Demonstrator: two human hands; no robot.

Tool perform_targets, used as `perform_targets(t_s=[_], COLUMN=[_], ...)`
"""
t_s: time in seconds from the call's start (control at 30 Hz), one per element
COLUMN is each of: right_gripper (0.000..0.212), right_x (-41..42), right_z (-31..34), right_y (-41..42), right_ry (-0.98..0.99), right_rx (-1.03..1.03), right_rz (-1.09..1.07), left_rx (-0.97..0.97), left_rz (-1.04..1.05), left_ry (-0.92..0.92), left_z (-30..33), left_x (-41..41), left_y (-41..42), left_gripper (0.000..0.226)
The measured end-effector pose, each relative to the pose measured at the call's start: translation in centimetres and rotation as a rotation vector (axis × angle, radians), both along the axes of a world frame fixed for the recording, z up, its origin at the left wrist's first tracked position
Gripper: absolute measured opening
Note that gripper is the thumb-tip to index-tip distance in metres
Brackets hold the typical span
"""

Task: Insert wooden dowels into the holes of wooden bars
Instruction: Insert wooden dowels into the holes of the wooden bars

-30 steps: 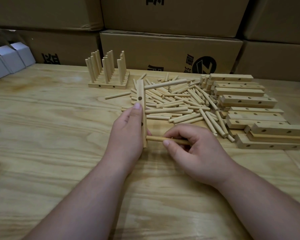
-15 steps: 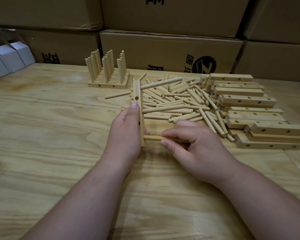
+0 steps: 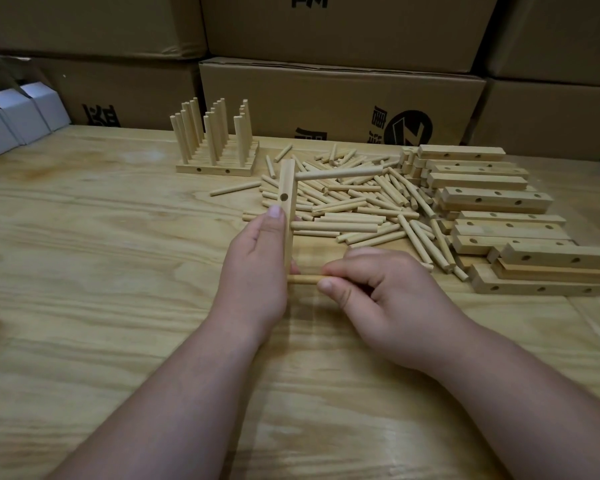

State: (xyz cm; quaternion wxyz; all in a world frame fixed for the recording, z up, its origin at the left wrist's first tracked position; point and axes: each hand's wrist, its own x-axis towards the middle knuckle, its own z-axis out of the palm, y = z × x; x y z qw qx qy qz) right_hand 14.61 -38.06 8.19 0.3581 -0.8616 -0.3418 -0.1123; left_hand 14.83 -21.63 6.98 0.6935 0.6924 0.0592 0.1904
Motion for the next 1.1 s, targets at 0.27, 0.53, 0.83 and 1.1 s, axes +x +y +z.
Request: perform_targets(t_s=[0.27, 0.53, 0.83, 1.1], right_gripper=[0.027, 0.02, 0.021, 0.023], right_x=[-0.7, -0.5, -0.2, 0.0], right_z=[0.4, 0.9, 1.2, 1.3], right_y=[0.6, 0.6, 0.5, 0.1], right_ry=[0.07, 0.353, 0.643, 0.743], right_rx=[0.003, 0.09, 0.189, 0.21], right_rz=[-0.031, -0.072, -0.125, -0.102], left_rx=[0.032, 0.052, 0.039, 0.082], left_rz=[0.043, 0.001, -0.015, -0.085], left_ry=[0.006, 0.005, -0.007, -0.07], left_z=[-0.1, 0.4, 0.2, -0.4], left_x=[0.0, -0.3, -0.3, -0.3], left_y=[0.0, 0.0, 0.0, 0.1], left_gripper=[0.043, 0.046, 0.044, 0.044])
